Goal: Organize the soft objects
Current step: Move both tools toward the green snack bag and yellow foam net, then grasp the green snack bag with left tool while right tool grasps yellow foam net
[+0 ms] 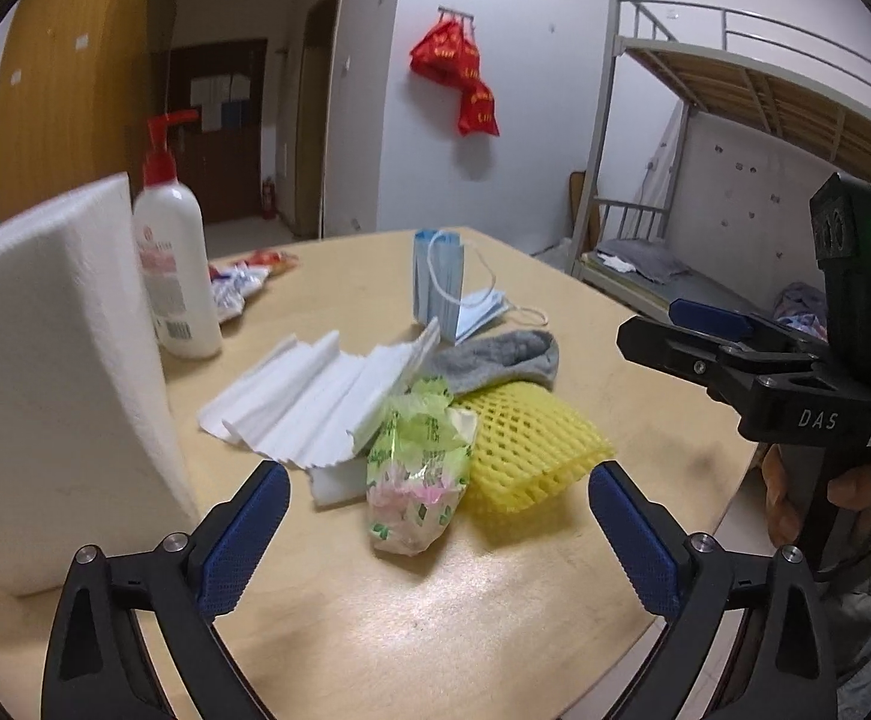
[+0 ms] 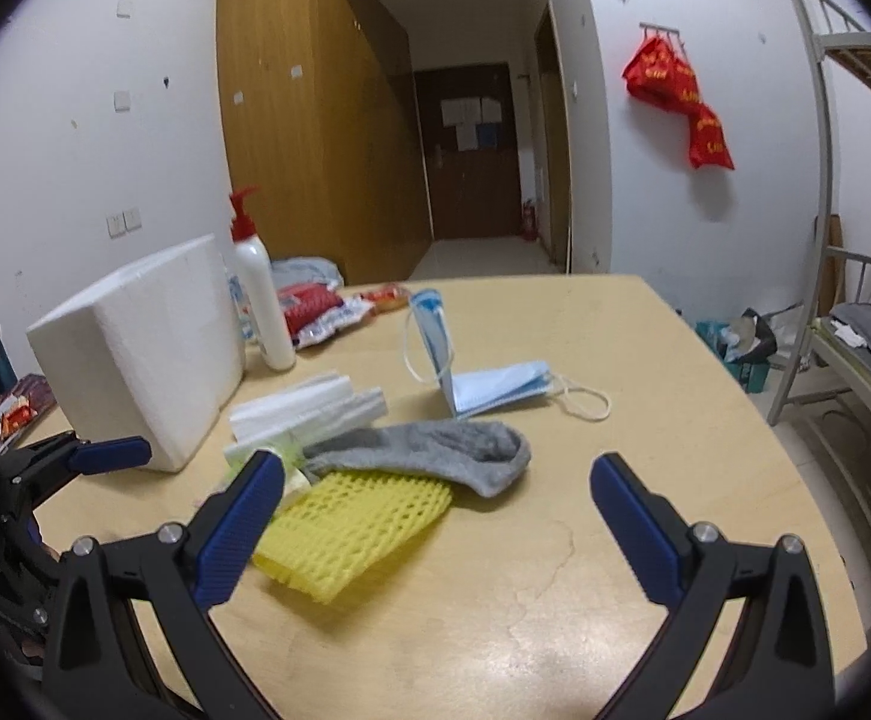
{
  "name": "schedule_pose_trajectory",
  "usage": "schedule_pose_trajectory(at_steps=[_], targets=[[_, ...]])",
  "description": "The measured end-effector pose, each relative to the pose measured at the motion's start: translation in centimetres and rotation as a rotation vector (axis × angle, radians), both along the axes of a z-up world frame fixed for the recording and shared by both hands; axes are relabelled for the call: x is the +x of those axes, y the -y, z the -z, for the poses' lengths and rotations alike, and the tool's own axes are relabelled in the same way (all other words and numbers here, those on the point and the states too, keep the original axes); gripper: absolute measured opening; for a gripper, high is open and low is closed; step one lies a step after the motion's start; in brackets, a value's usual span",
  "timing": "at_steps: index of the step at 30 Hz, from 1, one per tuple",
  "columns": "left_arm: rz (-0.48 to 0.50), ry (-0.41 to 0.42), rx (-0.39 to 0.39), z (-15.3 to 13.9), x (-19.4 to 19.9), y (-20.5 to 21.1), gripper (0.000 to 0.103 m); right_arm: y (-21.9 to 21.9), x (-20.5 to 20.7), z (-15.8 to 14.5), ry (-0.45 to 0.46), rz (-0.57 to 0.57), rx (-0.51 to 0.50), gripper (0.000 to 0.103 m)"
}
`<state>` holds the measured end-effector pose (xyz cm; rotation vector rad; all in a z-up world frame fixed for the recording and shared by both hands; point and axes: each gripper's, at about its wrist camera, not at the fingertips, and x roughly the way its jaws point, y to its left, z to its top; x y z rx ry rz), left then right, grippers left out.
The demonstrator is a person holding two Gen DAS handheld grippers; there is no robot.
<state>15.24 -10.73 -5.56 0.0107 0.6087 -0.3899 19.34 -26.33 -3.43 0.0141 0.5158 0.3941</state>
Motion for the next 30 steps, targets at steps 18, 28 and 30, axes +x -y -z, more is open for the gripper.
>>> schedule_pose_trajectory(at_steps=[18, 28, 30], targets=[[-0.020, -0.119, 0.054, 3.0, 3.0, 0.3, 0.066, -1.5, 2.9, 3.8, -0.236, -0.197, 0.038, 0.083], [0.003, -0.142, 0.070, 3.8, 3.4, 0.9, 0.046, -2.0, 3.4, 5.3, -0.325, -0.230, 0.102, 0.063], [0.008, -0.139, 0.066, 3.8, 3.3, 0.9, 0.042, -2.1, 3.5, 5.4, -0.336, -0.235, 0.101, 0.051]])
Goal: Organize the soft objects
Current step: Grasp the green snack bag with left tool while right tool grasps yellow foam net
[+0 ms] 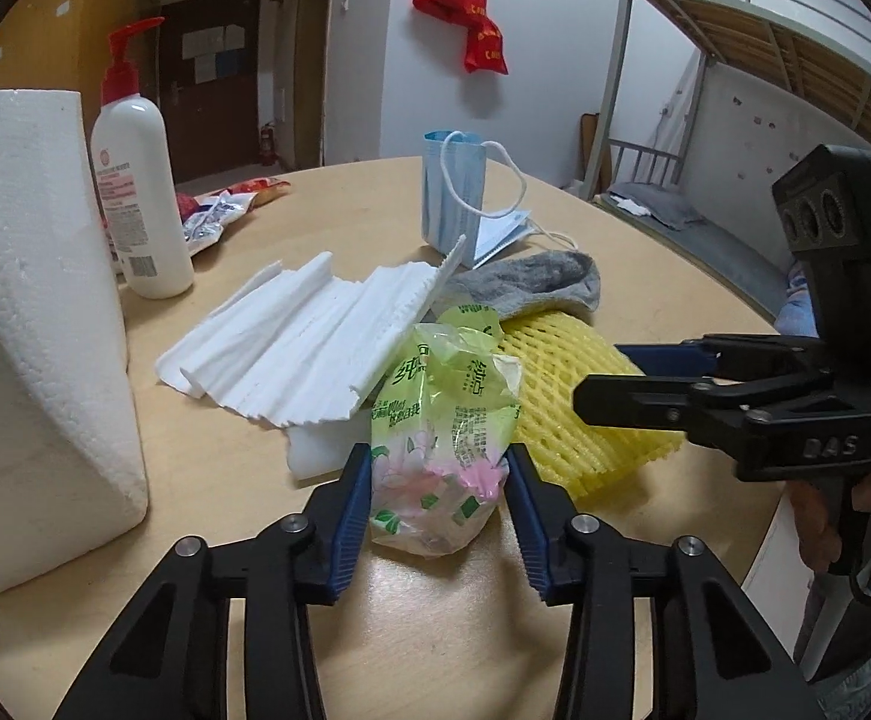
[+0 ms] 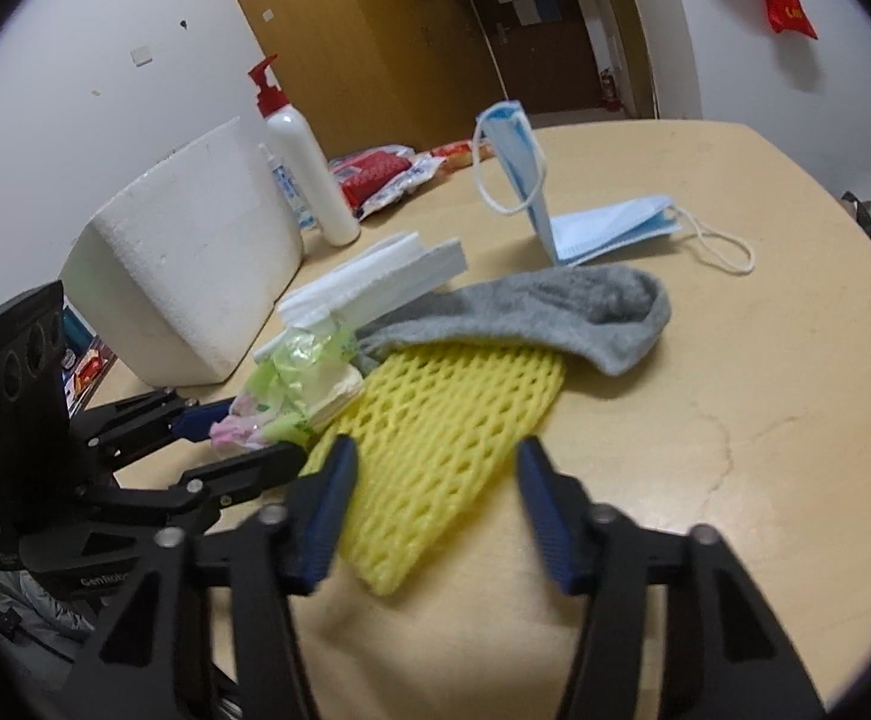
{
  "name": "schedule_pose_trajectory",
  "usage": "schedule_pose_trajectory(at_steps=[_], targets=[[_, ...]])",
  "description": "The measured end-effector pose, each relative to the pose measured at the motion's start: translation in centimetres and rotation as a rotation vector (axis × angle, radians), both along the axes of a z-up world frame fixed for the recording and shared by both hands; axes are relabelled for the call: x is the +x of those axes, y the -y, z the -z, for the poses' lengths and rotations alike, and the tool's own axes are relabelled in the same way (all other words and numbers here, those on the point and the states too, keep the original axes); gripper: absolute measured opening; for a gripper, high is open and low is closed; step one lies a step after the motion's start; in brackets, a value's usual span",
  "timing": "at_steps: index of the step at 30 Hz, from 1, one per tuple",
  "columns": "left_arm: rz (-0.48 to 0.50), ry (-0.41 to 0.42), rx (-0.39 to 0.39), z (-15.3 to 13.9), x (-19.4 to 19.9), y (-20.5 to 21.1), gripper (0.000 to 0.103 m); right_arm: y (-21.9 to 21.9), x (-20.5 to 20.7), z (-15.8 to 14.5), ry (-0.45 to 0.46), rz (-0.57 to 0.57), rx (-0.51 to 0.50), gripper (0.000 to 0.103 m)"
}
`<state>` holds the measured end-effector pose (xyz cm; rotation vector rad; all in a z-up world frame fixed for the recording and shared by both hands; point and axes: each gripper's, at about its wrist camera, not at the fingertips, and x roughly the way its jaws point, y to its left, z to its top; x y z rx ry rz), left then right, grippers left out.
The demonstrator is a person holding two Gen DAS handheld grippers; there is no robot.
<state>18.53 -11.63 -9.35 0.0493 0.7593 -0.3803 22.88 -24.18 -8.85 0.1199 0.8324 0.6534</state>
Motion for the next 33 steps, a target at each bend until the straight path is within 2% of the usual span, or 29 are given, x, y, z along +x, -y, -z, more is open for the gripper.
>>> schedule_pose_trajectory(at_steps=[1, 3, 5, 7, 14, 19, 33], targets=[[0.002, 0.000, -0.001, 0.0, 0.0, 0.0, 0.039, 0.0, 0.1, 0.0, 0.000, 0.002, 0.003, 0.047], [0.002, 0.001, -0.007, 0.0, 0.0, 0.0, 0.036, 0.0, 0.1, 0.1, -0.009, -0.007, 0.015, 0.029], [0.000, 0.000, -0.015, 0.0, 0.1, -0.2, 0.032, -0.1, 0.1, 0.2, -0.016, -0.021, 0.031, 0.021], [0.009, 0.000, -0.023, 0.0, 0.0, -0.1, 0.029, -0.1, 0.0, 0.4, -0.022, -0.017, 0.033, 0.018], [0.017, 0.013, -0.039, -0.1, -0.4, -0.1, 0.021, 0.8, -1.1, -0.9, 0.028, 0.002, 0.086, 0.017], [0.030, 0.046, -0.047, -1.1, -1.3, -0.1, 0.021, 1.5, -1.8, -1.6, 0.053, 0.022, 0.113, 0.017], [0.009, 0.154, -0.056, -4.6, -3.9, -0.8, 0.021, 3.3, -5.0, -5.4, 0.197, 0.083, 0.131, 0.017]])
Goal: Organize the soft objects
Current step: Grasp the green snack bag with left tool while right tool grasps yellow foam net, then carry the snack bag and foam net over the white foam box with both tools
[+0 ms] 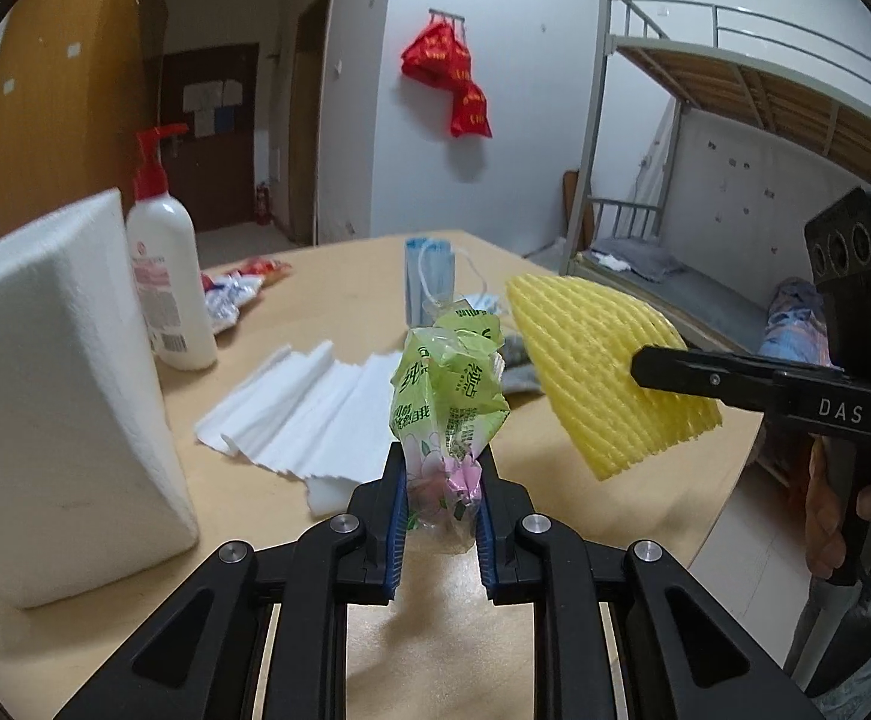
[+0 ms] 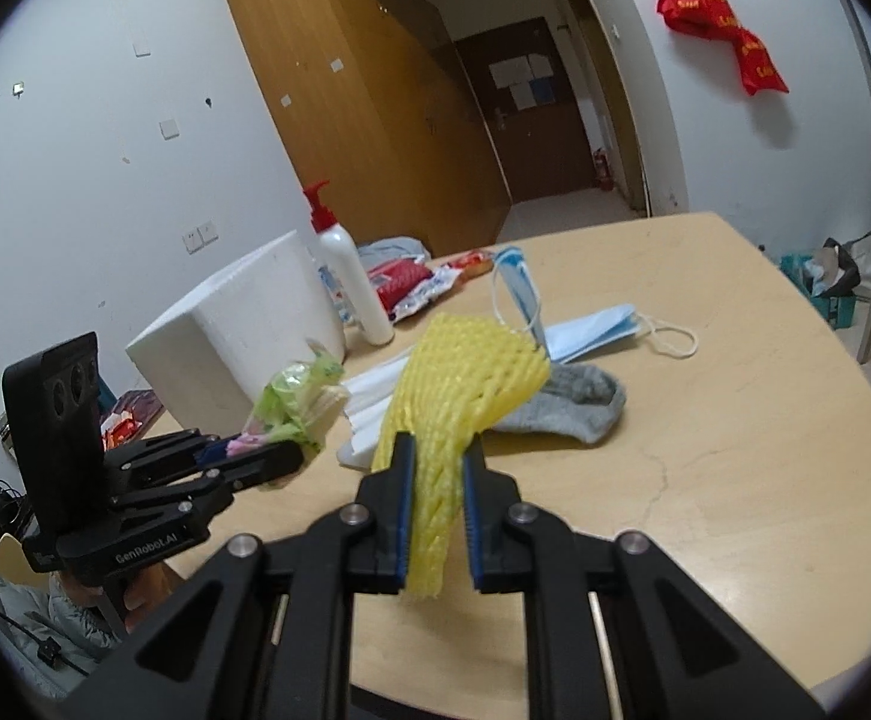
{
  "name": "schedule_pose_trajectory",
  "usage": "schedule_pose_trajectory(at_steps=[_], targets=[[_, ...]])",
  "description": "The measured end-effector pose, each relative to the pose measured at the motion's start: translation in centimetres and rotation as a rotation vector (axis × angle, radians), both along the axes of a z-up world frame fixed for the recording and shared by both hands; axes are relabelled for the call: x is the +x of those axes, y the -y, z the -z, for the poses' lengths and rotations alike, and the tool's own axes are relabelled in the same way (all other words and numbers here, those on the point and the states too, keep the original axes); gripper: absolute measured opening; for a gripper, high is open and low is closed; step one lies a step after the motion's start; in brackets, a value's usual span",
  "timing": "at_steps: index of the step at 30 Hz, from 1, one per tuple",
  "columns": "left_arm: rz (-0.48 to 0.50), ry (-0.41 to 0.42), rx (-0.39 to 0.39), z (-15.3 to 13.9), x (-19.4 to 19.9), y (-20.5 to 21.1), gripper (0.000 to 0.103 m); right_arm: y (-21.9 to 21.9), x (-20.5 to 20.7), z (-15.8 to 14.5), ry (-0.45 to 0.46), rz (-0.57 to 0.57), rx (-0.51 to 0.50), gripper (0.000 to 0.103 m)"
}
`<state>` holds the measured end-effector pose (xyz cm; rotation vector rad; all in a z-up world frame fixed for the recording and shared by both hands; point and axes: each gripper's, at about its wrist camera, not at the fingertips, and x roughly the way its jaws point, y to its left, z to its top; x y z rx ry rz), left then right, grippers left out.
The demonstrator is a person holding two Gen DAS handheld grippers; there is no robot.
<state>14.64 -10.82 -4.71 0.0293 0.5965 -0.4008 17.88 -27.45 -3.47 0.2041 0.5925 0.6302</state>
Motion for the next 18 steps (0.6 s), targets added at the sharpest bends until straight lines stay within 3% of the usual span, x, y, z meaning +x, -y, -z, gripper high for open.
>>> schedule_pose_trajectory(at_steps=[18], targets=[[-0.013, 0.178, -0.009, -5.2, -4.2, -0.6, 0.021, 1.8, -5.0, -3.9, 0.167, 0.050, 0.032, 0.018]])
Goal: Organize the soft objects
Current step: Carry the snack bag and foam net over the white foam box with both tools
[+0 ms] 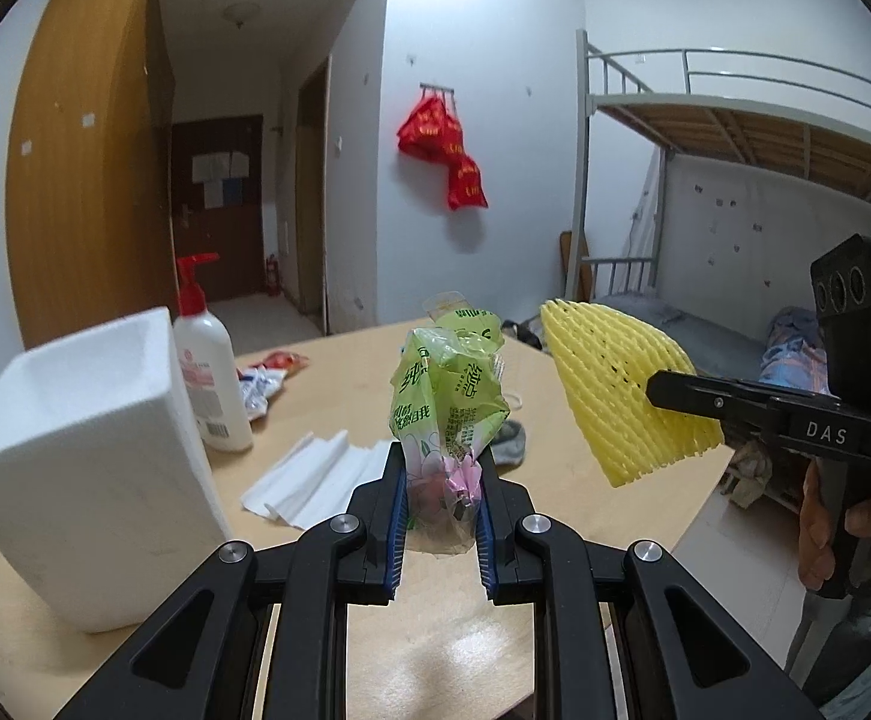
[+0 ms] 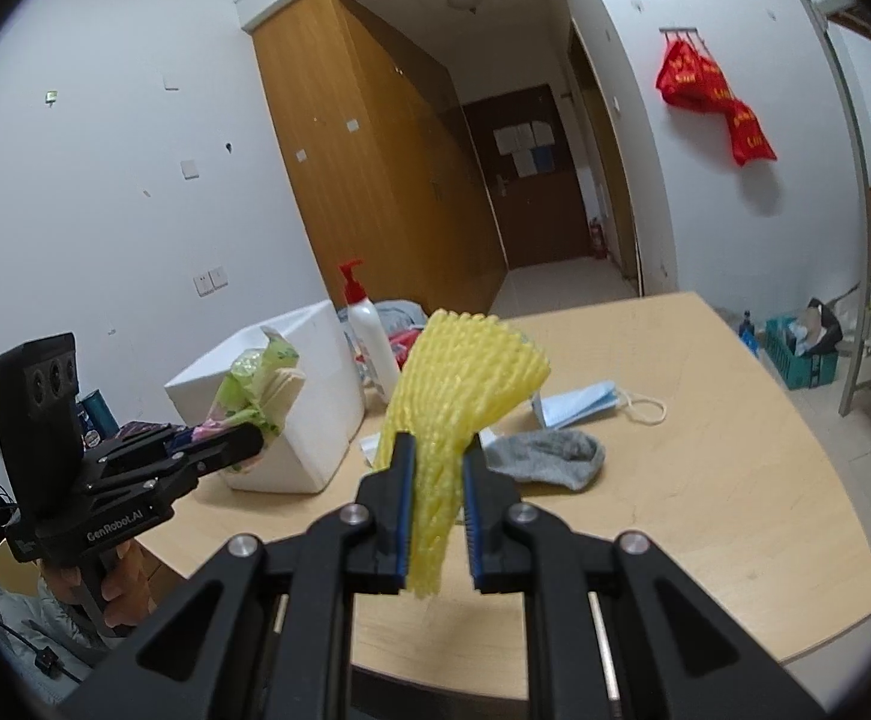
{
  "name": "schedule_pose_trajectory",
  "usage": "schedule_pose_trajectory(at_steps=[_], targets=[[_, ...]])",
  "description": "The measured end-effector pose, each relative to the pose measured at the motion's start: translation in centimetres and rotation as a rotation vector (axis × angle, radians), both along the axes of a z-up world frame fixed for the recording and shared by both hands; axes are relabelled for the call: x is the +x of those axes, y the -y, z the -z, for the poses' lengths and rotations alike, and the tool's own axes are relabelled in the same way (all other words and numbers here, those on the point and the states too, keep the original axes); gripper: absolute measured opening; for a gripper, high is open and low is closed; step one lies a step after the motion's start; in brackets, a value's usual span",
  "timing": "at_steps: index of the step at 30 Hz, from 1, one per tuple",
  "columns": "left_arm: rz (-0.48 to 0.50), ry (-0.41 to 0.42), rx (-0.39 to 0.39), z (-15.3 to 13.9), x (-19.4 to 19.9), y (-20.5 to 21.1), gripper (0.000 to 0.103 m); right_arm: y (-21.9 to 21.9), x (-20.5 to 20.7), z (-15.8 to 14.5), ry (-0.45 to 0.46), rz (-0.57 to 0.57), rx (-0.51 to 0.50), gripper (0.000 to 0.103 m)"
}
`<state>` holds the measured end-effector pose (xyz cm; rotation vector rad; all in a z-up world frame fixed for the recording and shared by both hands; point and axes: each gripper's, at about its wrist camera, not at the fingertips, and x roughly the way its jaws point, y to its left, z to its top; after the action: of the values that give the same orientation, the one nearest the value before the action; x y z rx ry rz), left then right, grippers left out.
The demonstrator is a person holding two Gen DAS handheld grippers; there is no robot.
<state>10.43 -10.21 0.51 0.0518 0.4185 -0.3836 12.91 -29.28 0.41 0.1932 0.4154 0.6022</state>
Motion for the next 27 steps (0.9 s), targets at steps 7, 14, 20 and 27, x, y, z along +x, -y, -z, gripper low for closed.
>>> schedule_pose_trajectory(at_steps=[7, 14, 20, 27], targets=[[-0.006, 0.052, 0.008, -1.2, -1.8, 0.0, 0.021, 0.3, -1.4, -0.9, 0.054, 0.008, 0.013, 0.018], [-0.027, 0.073, 0.020, -1.7, -3.1, -0.3, 0.021, -0.2, -1.8, -0.9, 0.074, -0.010, 0.017, 0.018], [-0.061, 0.084, 0.025, -2.1, -4.0, -1.3, 0.021, -1.3, -1.6, -1.1, 0.090, -0.046, 0.011, 0.018], [-0.118, 0.097, 0.027, -2.5, -5.1, -3.0, 0.021, -3.3, -1.3, -1.2, 0.096, -0.119, 0.009, 0.018]])
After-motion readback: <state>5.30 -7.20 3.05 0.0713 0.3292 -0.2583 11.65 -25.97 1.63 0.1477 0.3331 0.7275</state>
